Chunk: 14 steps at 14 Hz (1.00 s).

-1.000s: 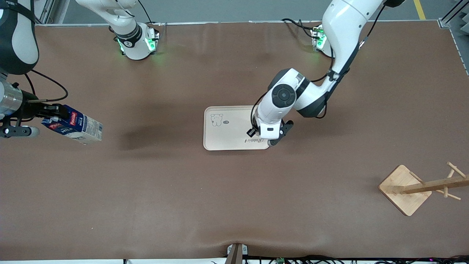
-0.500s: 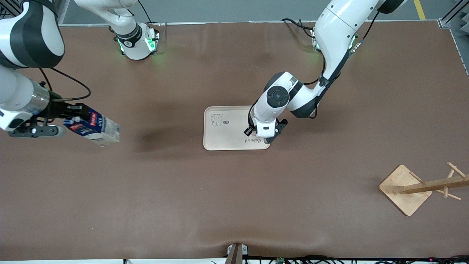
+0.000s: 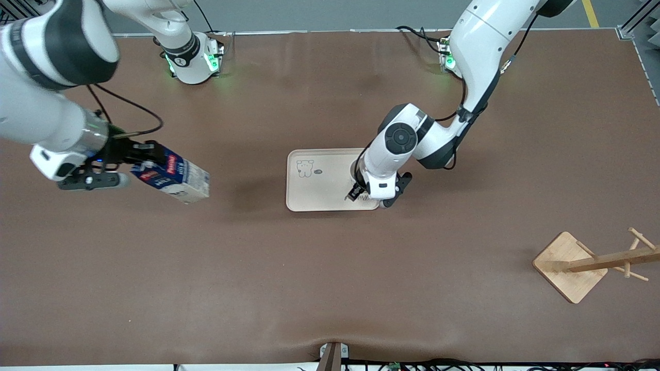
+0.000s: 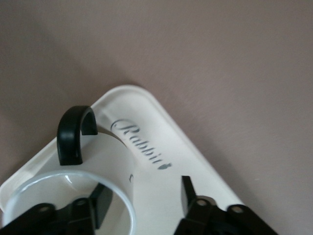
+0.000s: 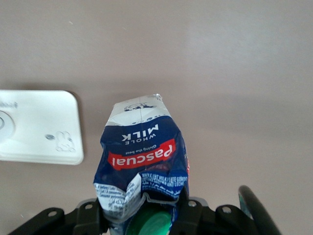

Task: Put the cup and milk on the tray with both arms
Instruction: 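Lower the mug onto the tray and open the left gripper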

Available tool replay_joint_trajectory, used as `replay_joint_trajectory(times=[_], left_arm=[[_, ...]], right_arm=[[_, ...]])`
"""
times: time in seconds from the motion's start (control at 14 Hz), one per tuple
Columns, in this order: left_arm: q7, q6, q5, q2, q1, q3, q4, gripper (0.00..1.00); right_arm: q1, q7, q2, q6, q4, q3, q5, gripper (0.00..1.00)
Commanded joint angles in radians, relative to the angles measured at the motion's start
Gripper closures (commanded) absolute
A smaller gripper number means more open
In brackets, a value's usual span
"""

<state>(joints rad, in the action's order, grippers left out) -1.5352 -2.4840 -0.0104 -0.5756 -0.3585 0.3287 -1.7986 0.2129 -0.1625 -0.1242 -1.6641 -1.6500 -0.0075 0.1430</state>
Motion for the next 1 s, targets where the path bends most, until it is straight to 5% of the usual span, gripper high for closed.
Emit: replay_joint_trajectory(times=[0.0, 0.29, 0.93], left_arm=[[-0.028, 0.082, -0.034, 0.085, 0.039, -0.005, 0.025, 0.0], [-0.017, 0.175, -0.036, 0.128, 0.105, -0.007, 0.106, 0.0], [0.274, 0.444, -0.074, 0.207, 0.297, -0.003, 0.249, 0.0]], right_arm=[[0.15, -0.164, -0.051, -0.057, 0.036, -0.009, 0.026, 1.0], [0.334, -0.458, -0.126, -0.138, 0.036, -0.012, 0.01, 1.0], [0.517, -0.621, -0.293, -0.249, 0.038, -0.012, 0.009, 1.0]])
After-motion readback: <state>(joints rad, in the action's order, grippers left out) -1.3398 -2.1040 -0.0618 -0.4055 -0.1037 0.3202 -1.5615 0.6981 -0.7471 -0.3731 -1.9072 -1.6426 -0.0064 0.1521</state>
